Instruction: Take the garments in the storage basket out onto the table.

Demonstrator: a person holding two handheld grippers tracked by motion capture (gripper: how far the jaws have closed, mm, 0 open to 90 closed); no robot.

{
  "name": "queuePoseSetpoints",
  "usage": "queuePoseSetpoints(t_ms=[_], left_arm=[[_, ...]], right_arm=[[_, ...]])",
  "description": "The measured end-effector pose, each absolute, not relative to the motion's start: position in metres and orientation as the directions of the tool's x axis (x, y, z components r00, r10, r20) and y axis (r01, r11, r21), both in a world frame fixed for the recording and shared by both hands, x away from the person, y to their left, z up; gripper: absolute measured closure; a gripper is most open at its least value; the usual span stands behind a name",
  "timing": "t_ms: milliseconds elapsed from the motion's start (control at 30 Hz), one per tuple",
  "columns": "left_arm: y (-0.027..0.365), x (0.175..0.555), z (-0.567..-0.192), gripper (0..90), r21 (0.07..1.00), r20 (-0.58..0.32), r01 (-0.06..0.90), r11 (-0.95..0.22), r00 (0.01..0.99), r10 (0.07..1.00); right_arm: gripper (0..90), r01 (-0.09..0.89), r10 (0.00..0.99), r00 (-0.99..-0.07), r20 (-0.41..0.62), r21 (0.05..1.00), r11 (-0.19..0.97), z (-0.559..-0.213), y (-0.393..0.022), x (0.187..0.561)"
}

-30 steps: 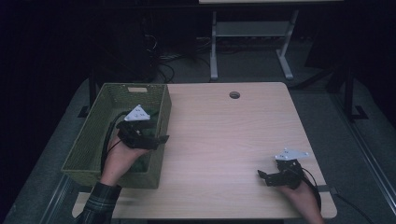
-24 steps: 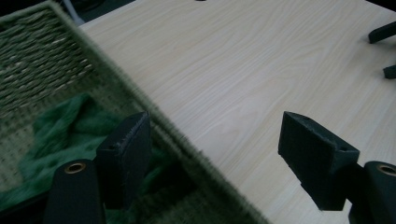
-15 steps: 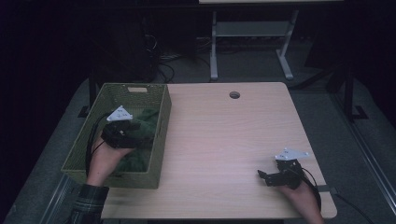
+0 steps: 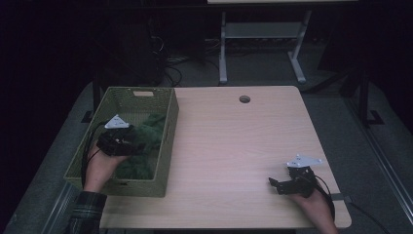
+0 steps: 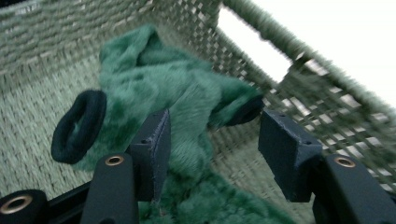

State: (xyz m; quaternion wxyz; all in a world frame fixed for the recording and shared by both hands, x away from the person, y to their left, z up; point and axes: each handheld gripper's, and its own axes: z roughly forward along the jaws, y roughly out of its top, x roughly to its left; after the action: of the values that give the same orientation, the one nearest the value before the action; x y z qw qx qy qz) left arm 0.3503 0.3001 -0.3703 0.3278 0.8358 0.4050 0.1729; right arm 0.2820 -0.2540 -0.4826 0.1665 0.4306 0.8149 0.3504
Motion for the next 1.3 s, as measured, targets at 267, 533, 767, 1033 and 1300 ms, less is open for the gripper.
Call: queuePoseSetpoints(t_ms=[267,533,767,1033,1300], left_arm=[[0.301,0.361,-0.385,41.4,0.635,0.036,0.603,-0.483,0.601,0.798],[0.296,0.371,-0.397,39.8,0.572,0.035,0.653,-0.496,0.585,0.810],[0.297,0.375,-0.406,41.5,0.511,0.035,0.698,-0.502,0.566,0.823],[0.297,0.376,-0.410,60.5,0.449,0.042,0.728,-0.518,0.563,0.826],[0.298,0.374,-0.406,81.9,0.452,-0.003,0.745,-0.492,0.552,0.834]], right_arm=[[8.0,0.585,0.818,-0.574,0.030,0.714,0.384,-0.483,-0.254,0.282],[8.0,0.584,0.818,-0.574,0.030,0.715,0.384,-0.483,-0.254,0.282],[8.0,0.585,0.818,-0.574,0.030,0.714,0.384,-0.483,-0.254,0.282],[8.0,0.585,0.818,-0.574,0.030,0.714,0.384,-0.483,-0.254,0.282],[8.0,0.585,0.819,-0.574,0.030,0.715,0.384,-0.483,-0.254,0.282]])
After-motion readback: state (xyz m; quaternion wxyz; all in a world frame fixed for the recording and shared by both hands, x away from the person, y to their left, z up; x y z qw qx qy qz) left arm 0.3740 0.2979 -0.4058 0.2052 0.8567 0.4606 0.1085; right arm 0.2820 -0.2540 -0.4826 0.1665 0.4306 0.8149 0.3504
